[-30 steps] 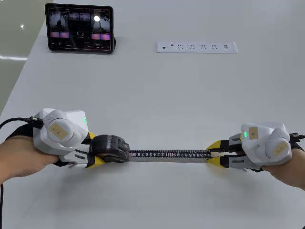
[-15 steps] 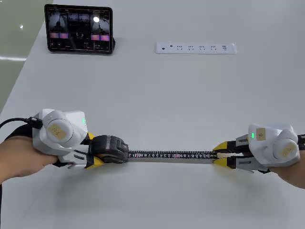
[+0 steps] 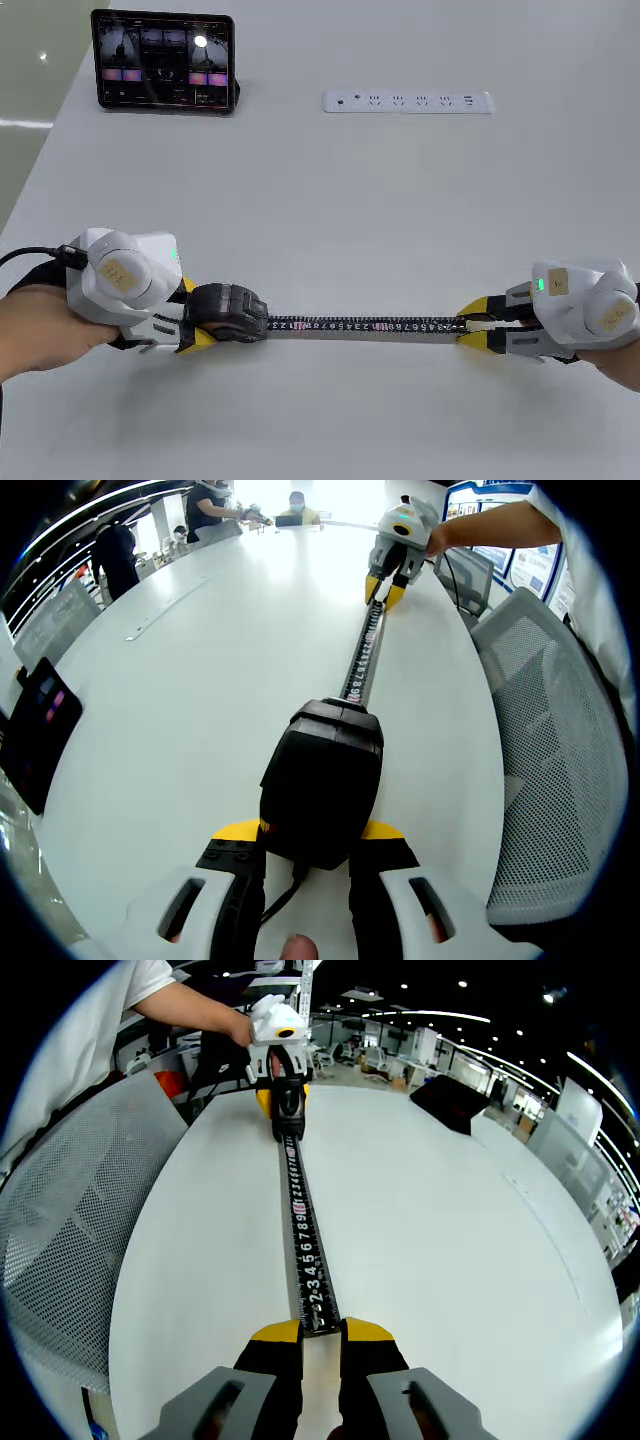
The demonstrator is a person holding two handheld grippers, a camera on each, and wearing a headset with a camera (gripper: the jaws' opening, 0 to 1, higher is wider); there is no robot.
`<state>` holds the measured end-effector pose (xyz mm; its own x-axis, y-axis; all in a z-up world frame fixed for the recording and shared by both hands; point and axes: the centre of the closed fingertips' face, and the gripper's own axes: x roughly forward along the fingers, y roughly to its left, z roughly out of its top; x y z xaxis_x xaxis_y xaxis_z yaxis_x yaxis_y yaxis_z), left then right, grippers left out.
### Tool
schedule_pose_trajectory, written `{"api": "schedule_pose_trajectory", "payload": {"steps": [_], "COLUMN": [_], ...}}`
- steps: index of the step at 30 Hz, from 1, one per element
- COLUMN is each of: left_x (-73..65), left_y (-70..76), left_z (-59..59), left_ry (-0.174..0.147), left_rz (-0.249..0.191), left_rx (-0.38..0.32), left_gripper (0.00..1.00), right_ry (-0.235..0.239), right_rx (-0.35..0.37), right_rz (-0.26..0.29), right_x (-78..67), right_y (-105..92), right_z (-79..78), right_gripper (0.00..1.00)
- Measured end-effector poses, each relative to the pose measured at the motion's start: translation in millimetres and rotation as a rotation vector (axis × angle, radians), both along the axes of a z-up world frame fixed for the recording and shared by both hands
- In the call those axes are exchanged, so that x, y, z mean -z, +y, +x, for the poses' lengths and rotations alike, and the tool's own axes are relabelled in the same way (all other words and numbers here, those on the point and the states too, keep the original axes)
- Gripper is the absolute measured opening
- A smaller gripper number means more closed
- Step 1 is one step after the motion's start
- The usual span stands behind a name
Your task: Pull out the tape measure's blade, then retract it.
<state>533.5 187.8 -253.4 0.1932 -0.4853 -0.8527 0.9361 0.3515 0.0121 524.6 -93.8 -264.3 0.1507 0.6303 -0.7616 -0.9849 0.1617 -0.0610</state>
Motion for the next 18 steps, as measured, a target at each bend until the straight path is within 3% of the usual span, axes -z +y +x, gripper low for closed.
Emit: {"api": "schedule_pose_trajectory", "payload": {"steps": [9,18], "left_x": [-0.4,-0.9], "left_y": [0.3,0.4], "left_z": [0.2,1.0], "left_ry": [-0.018,-0.013], "left_rz": [0.011,0.008], "left_rx": [0.006,-0.008], "left_gripper": [0.27,0.28], "right_ry": [0.009,0.008], "right_rx": [-0.001,-0.021], "right_rz": [-0.02,-0.054], "right_x": [-2.1,-1.8], "right_y": [1.2,0.3], "right_z": [-1.0,-0.1], "right_gripper": [0.1,0.11]}}
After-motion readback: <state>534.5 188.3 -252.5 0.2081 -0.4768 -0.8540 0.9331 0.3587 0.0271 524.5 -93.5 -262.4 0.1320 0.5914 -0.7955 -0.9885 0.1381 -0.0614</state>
